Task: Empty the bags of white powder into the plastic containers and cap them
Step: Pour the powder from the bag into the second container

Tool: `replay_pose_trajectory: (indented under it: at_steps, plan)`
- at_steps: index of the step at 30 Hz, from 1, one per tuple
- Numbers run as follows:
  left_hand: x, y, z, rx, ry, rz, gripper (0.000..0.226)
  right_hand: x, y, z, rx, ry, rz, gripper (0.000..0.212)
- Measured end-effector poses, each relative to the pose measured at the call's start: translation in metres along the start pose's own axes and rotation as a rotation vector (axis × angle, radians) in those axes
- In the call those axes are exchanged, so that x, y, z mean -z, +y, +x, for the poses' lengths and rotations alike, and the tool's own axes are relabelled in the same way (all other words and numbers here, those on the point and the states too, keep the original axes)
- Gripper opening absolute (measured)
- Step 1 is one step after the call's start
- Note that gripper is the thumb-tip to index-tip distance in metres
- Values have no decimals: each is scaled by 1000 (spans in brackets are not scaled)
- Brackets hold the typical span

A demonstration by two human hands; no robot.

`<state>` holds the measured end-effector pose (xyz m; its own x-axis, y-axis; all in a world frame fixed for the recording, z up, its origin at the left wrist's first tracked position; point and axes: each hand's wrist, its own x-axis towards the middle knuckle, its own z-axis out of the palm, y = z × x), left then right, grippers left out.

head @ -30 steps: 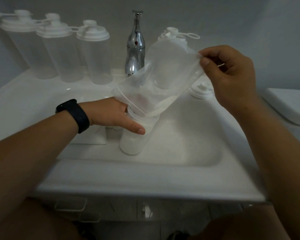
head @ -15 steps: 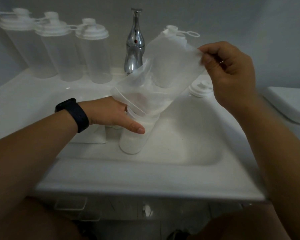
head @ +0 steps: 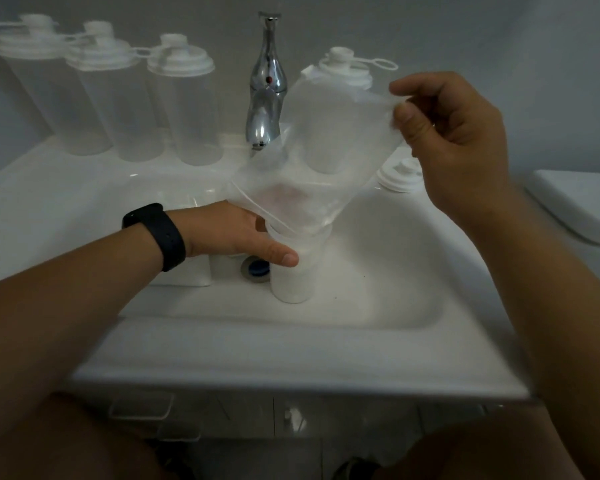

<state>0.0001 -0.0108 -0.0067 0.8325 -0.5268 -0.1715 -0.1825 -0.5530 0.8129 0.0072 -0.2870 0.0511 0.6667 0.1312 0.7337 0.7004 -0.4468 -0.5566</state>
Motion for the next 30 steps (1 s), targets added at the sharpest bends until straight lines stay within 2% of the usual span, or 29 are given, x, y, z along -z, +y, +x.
replay_pose_trajectory:
  at_steps: [3,4,6,8,11,13,14,16,19,23,25,27,30]
  plan:
    - [2,1,-2,-99,69,-184,67,0,1,1,-10,8,16,15]
    - [3,1,-2,-111,90,-226,65,1,1,1,-18,18,25,15]
    - [5,2,-1,-112,96,-249,47,1,2,2,-47,31,53,16]
    - [5,3,0,-96,85,-219,42,0,3,3,-165,-12,153,22]
    - [4,5,-1,-87,55,-183,46,0,6,3,-542,-302,308,34]
    - [4,5,-1,-95,53,-172,46,0,11,-2,-640,-553,198,29]
    - [4,6,-2,-98,58,-164,44,-2,12,-5,-626,-611,150,21]
    - [6,4,-3,-102,85,-157,47,-6,11,-7,-579,-575,142,8]
    - [9,4,-5,-94,95,-142,59,-5,9,-4,-502,-437,174,6]
    - [6,6,-3,-80,57,-128,38,-9,7,-9,-411,-477,114,6]
    - [4,8,-3,-67,36,-112,42,-13,4,-11,-387,-475,103,8]
    - [4,8,-4,-60,39,-113,50,-11,5,-8,-373,-397,133,8]
    - [7,8,-5,-72,42,-133,49,-7,10,-4,-363,-319,170,8]
